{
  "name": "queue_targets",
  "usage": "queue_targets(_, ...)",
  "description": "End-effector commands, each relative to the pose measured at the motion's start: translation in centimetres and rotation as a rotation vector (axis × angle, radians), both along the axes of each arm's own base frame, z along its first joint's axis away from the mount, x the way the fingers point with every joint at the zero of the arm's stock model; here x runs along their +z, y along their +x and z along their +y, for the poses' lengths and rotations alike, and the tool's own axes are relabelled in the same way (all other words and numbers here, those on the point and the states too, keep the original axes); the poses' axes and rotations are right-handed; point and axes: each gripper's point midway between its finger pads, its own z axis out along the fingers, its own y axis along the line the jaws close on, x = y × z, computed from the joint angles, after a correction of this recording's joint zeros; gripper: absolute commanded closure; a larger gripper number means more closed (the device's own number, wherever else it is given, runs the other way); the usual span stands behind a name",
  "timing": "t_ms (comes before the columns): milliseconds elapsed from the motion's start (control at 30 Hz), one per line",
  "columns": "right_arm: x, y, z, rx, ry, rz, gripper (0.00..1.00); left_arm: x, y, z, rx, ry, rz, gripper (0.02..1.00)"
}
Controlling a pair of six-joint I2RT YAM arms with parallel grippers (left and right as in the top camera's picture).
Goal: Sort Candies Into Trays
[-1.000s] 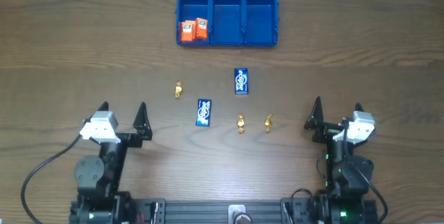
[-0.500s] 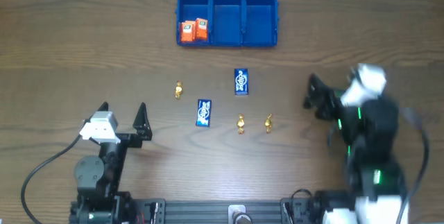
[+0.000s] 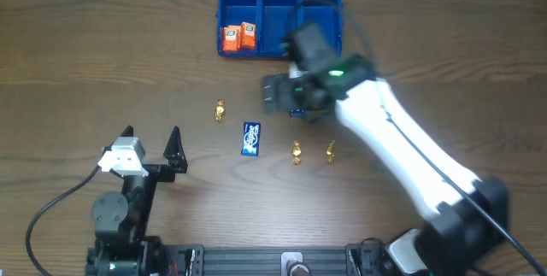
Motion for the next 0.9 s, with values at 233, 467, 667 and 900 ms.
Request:
queue_targets(233, -7.6, -3.7, 8.0, -0.067, -0.137, 0.134, 0.003, -1.7, -0.1, -0.2, -0.015, 0.016, 0.044, 0.023)
queue_targets(467, -12.2, -3.7, 8.4, -0.129, -0.231, 0.178, 0.003, -1.7, -0.1, -0.2, -0.015, 0.016, 0.044, 0.020)
queue_targets(667, -13.6, -3.2, 7.6, -0.210, -0.275, 0.170, 0.009, -1.7, -0.1, -0.2, -0.015, 0.016, 0.044, 0.020)
queue_targets(900, -15.1, -3.3, 7.6, -0.208, -0.296, 0.184, 0.123, -1.7, -0.1, -0.2, -0.015, 0.016, 0.044, 0.020)
